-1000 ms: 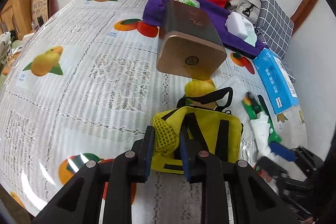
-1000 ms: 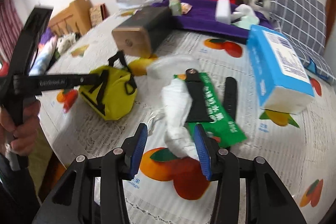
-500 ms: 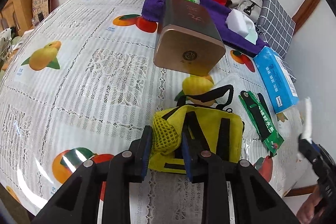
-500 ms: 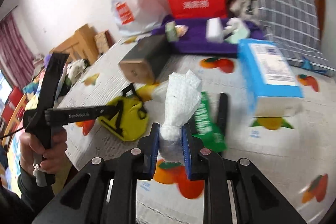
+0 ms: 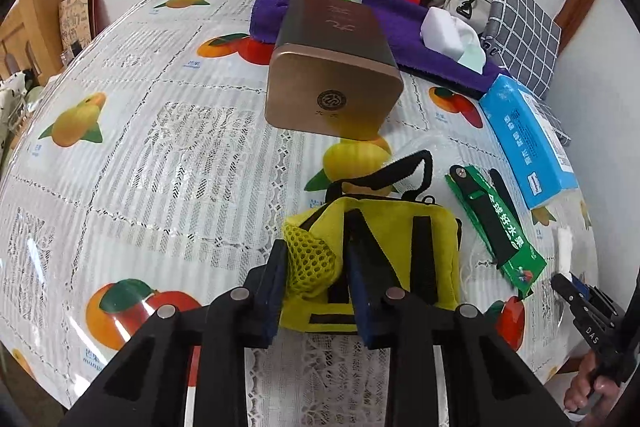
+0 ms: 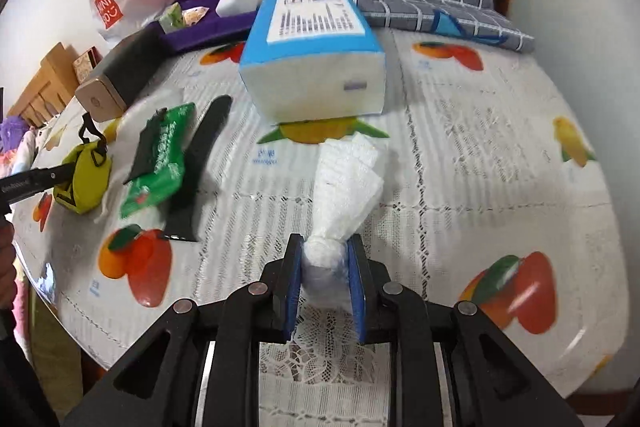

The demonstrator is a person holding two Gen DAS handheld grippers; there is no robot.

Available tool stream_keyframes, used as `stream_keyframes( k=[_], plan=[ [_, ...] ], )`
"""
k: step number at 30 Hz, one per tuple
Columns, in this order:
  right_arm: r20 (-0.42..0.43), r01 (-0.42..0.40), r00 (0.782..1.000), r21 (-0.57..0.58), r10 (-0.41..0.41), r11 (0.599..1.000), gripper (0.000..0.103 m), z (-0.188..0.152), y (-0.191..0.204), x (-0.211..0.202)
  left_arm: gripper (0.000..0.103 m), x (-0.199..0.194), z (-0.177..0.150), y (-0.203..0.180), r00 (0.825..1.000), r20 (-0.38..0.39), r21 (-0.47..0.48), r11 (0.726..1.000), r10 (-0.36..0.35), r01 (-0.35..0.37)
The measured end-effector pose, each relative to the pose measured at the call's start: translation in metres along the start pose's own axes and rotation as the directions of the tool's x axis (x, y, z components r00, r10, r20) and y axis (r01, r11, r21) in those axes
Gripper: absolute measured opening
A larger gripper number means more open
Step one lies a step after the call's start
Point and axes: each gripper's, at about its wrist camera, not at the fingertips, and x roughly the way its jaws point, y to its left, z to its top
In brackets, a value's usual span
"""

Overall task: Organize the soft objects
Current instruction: 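Lift the yellow bag with the left gripper while the right gripper grasps the white crumpled tissue, then carry the yellow bag and white tissue onto the purple towel and release both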

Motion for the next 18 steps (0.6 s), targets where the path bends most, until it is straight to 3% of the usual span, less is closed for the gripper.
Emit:
stream_keyframes(
  k=[11,18],
  plan=[
    [0.025,-0.068,0.997,0.039,0.067,0.997,0.022,0.008,-0.012,-0.010,0.022,-0.025,0.004,-0.006,0.999,0.021,-0.006,1.000,-0.025,0.026],
    [0.073,-0.089,0.993,0.025,0.087,0.996,0.022,0.024,-0.007,-0.034,0.022,-0.048,0.014,-0.010,0.995,0.054,-0.006,0.996,-0.084,0.085]
  ],
)
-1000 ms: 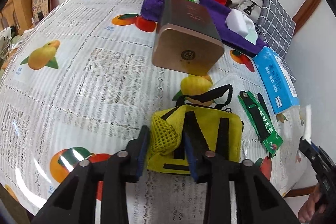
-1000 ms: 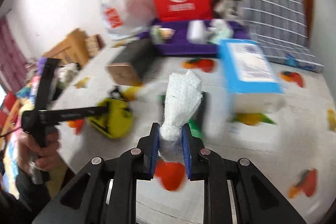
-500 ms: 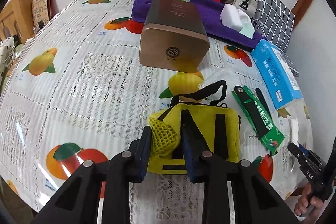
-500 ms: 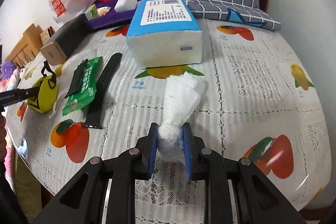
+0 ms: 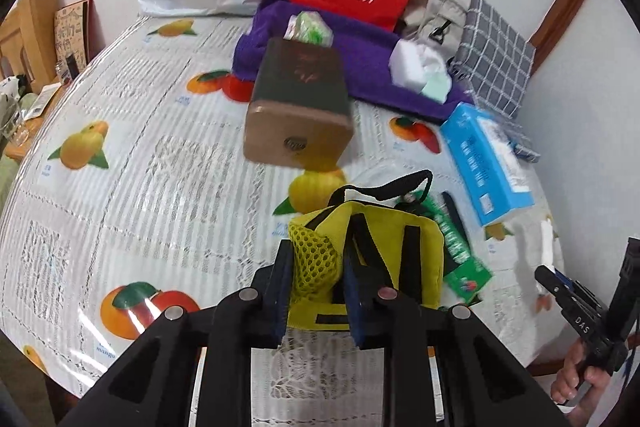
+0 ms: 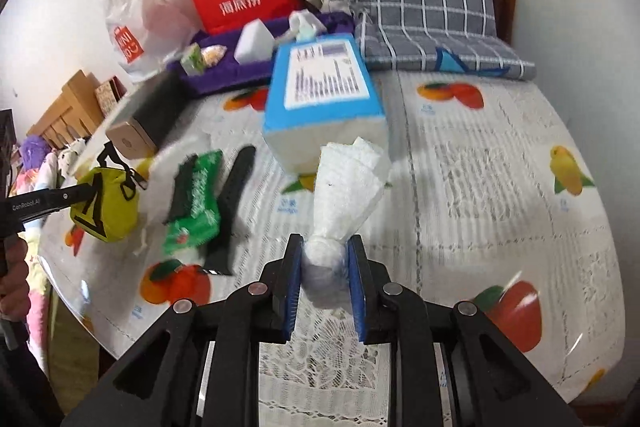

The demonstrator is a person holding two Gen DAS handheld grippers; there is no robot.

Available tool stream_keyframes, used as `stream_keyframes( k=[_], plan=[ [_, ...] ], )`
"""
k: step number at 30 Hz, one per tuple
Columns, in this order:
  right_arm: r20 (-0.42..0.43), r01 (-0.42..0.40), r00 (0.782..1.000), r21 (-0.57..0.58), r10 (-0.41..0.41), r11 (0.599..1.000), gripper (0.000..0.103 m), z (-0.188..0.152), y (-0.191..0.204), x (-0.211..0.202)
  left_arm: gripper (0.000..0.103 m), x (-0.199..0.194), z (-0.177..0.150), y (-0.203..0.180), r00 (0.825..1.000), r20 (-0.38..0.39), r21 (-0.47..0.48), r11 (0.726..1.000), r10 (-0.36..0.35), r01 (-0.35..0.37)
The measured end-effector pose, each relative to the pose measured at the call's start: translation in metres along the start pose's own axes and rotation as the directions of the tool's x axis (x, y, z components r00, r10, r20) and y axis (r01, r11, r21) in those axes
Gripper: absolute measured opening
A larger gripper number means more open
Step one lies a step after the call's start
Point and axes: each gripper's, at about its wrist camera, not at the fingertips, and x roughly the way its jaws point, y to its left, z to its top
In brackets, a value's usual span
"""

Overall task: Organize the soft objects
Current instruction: 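Carry the yellow bag and white tissue onto the purple towel and release both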

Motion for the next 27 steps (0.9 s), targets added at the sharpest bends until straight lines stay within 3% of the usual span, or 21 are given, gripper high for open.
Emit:
stream_keyframes(
  k=[14,27],
  plan=[
    [0.050,-0.012,0.999,-0.040,0.014,0.999,0.022,0.052,0.019,-0.014,0.022,-0.025,0.044,-0.001,0.998,0.063,-0.010,1.000,-0.015,0.016],
    [0.096,-0.005,0.995,-0.075,0.012,0.997,0.022,0.129,0.041,-0.002,0.022,-0.019,0.102,-0.011,0.994,0.107,0.006,0.999,-0.032,0.032]
  ],
)
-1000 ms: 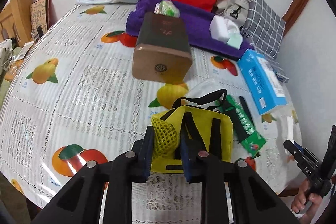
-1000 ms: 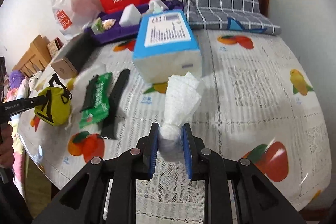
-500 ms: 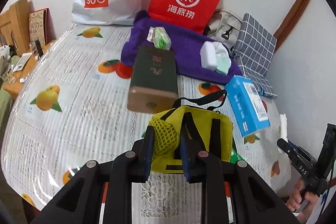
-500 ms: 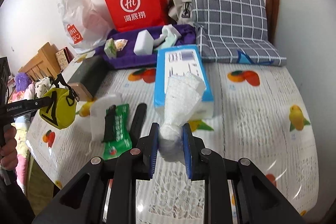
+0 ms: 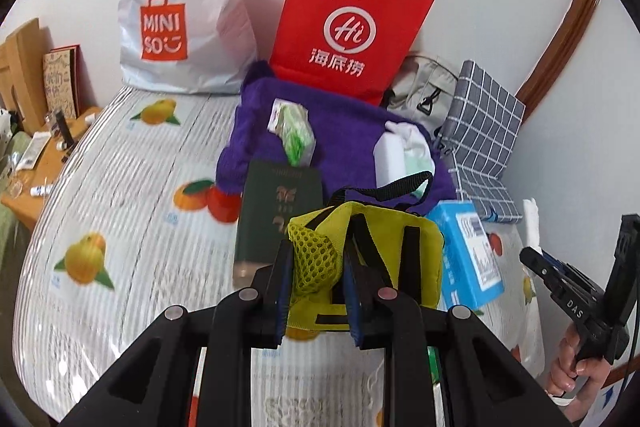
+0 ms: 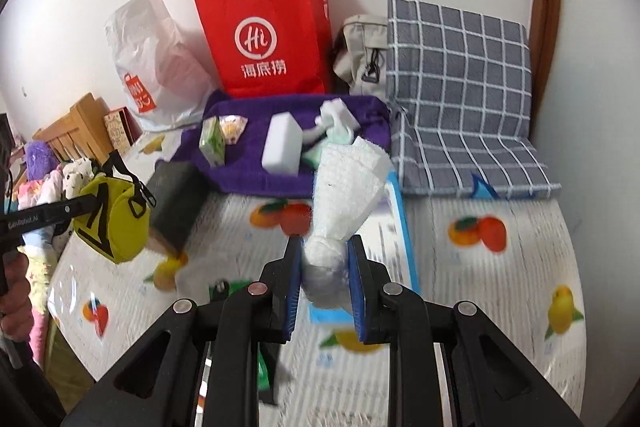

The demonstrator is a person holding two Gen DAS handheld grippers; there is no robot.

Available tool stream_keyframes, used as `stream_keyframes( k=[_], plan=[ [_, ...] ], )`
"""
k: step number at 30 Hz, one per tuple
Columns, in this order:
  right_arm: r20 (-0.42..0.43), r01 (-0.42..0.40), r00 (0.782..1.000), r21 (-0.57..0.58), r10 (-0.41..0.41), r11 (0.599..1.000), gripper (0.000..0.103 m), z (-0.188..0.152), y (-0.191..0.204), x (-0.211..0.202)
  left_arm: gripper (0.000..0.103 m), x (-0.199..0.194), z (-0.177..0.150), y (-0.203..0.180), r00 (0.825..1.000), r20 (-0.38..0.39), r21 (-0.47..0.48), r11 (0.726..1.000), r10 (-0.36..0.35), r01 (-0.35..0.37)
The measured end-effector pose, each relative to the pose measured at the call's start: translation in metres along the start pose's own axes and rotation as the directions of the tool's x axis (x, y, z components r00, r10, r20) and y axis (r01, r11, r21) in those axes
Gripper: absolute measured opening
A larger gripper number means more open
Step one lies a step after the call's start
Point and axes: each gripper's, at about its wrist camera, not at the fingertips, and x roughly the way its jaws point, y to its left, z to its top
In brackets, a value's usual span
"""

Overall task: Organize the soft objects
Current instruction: 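Carry the yellow bag and white tissue onto the purple towel and release both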

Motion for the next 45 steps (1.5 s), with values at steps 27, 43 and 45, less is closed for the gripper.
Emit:
stream_keyframes(
  k=[27,43,45],
  plan=[
    [-0.036,-0.019,0.999,0.000,0.019,1.000,0.023,0.110,0.002,0.112,0.022,0.097,0.101,0.035,0.998,-0.043,-0.095,0.994,0.054,-0.058],
    [-0.184,-0.035,0.983,-0.019,0.031,0.999,0.023,0.101,-0.010,0.197,0.022,0.185,0.117,0.031,0.991,-0.136,-0.075,0.997,0.018,-0.029],
    [-0.201,-0.038,0.979,-0.016,0.034,0.999,0.024,0.098,-0.011,0.203,0.023,0.191,0.117,0.026,0.990,-0.142,-0.068,0.998,0.009,-0.018]
  ],
)
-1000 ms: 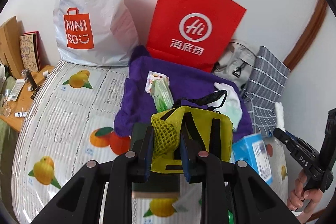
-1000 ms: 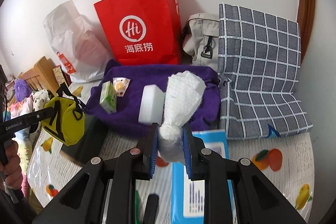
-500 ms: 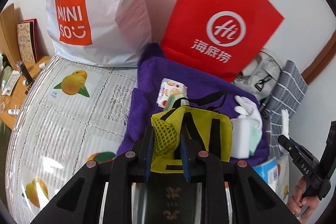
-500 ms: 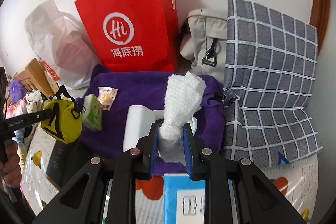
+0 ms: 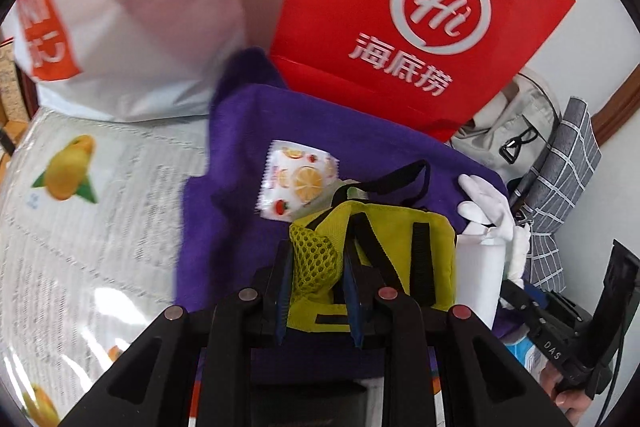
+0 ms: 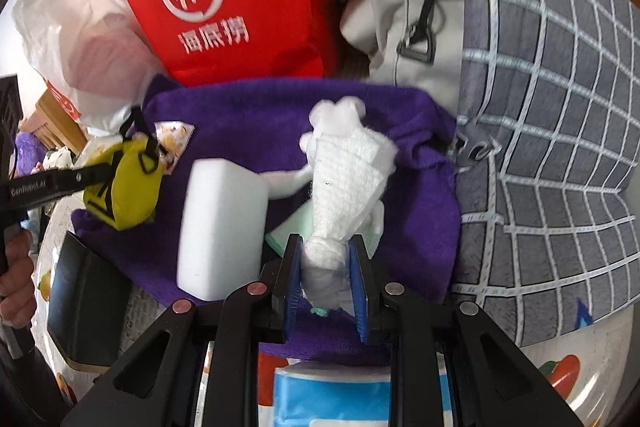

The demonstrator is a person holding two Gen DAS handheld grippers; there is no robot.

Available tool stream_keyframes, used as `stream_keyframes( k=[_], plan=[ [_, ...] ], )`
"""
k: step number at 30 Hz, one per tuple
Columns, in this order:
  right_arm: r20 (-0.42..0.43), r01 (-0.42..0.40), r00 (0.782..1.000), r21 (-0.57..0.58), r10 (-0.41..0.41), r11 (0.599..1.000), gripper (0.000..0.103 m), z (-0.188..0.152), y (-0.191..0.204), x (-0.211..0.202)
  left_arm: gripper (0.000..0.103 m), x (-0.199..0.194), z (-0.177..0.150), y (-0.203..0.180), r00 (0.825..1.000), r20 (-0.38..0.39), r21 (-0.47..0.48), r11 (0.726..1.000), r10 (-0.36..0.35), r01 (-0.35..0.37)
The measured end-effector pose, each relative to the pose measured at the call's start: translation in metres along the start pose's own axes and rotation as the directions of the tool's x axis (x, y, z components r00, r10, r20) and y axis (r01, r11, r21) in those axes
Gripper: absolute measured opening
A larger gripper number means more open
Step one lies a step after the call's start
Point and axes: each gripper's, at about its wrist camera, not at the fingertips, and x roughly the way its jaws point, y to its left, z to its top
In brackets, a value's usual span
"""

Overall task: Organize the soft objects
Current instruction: 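Carry the yellow bag and white tissue onto the purple towel and release both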

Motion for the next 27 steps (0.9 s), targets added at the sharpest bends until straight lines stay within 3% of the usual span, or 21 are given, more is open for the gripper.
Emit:
stream_keyframes(
  k=[5,16,19,21,23,24,27],
  plan=[
    [-0.011,-0.014,1.000,0.002,0.014,1.000,0.024,0.005,-0.003,0.008,0.023,0.017,0.001,-0.007,0.999,-0.044,0.026,0.999,0.020,-0.019],
    [-0.042,-0.021,0.999,-0.005,0.021,1.000,0.025,0.016,-0.001,0.023,0.026,0.015,0.004,-0.008,0.998,-0.051,0.033,0.999,0.024,-0.022],
    [-0.038,-0.040,0.998,-0.006,0.040,0.999,0.035,0.017,-0.001,0.020,0.029,0.014,0.005,-0.012,0.998,-0.049,0.050,0.998,0.036,-0.034],
    [-0.038,-0.051,0.998,-0.005,0.051,0.999,0.050,0.017,-0.001,0.019,0.035,0.011,0.004,-0.014,0.998,-0.041,0.060,0.997,0.047,-0.045],
    [-0.037,-0.059,0.998,-0.005,0.059,0.998,0.058,0.017,0.000,0.015,0.055,0.007,0.004,-0.014,0.998,-0.030,0.054,0.997,0.061,-0.059],
    [-0.026,-0.065,0.998,-0.008,0.065,0.998,0.066,0.016,0.002,0.011,0.059,0.004,0.004,-0.013,0.998,-0.021,0.049,0.997,0.062,-0.061],
    [0.004,-0.046,0.999,-0.018,0.046,0.999,0.074,0.013,0.005,0.001,0.062,-0.006,0.001,-0.010,0.997,-0.011,0.044,0.996,0.076,-0.075]
  ],
)
